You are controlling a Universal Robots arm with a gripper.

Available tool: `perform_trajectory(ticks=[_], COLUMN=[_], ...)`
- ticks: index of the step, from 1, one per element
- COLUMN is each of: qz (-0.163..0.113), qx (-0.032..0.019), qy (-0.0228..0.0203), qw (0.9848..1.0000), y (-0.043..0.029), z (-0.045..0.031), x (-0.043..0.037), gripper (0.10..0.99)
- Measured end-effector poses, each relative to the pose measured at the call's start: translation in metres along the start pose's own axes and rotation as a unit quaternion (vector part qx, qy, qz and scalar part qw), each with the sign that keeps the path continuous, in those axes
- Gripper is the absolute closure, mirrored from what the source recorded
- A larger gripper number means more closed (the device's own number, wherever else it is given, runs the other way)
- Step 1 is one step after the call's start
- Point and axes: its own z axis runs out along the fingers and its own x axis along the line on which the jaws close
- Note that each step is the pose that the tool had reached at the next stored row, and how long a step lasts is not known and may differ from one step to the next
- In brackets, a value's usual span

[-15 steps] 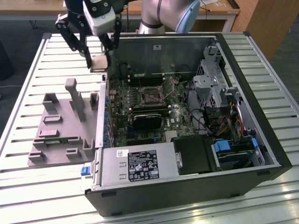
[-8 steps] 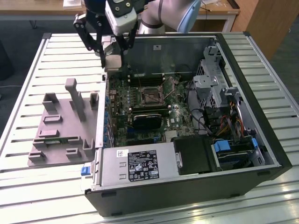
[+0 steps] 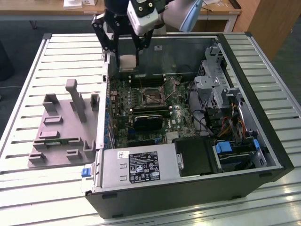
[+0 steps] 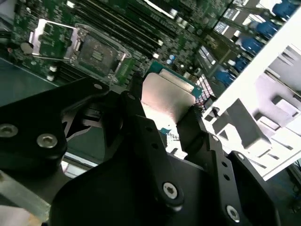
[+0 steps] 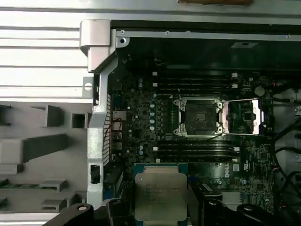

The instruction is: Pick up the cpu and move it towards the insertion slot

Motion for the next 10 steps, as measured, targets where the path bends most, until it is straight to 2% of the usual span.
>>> perform_trajectory(ticks=[10], qz=[0.000], qx=[0.0000], qy=[0.0009], qw=[1.0000], y=[0.0005], z=[0.0014], x=[-0.0453], gripper=[0.549])
